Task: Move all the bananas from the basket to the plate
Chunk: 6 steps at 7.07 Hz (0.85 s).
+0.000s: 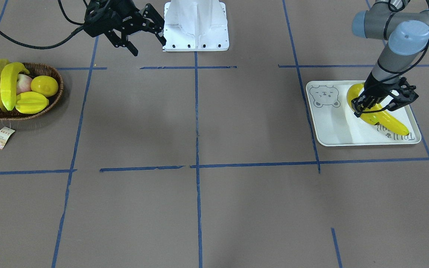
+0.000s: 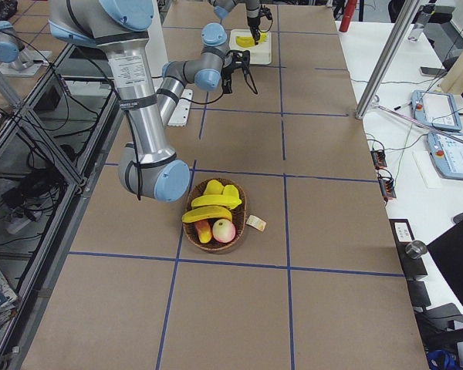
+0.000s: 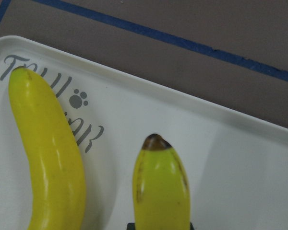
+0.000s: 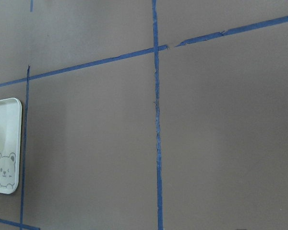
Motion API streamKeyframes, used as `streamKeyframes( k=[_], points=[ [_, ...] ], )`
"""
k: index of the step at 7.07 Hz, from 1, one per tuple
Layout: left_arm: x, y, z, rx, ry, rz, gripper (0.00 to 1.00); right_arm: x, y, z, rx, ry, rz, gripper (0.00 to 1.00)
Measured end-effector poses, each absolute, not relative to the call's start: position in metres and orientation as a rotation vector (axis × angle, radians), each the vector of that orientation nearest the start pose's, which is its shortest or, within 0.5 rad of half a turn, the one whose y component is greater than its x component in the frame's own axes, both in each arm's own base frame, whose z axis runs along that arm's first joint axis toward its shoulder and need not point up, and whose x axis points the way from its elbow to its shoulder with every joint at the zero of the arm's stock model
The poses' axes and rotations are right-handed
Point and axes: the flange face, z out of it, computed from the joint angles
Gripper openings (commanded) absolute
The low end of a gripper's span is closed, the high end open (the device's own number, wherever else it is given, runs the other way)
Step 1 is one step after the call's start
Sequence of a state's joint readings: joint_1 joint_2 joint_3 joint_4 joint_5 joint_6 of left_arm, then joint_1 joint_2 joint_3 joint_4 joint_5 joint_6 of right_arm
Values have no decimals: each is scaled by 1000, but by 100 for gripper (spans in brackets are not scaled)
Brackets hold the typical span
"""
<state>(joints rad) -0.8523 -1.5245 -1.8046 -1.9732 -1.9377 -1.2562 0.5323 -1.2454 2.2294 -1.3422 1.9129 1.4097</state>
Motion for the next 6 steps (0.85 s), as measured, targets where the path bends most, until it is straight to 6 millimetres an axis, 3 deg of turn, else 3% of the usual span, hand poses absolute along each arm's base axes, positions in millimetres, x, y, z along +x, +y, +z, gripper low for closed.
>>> streamKeyframes(
  k=[3,5,6],
  points=[
    [248,-448,522,64,719,-367,100,-354,-330,185,126,-1214,128,100],
    [244,-438,470,70,821,-316,100,-331,-338,220,123,-1151,163,100],
    [242,-430,442,56,887,-286,100,-310,-333,242,125,-1112,169,100]
  ],
)
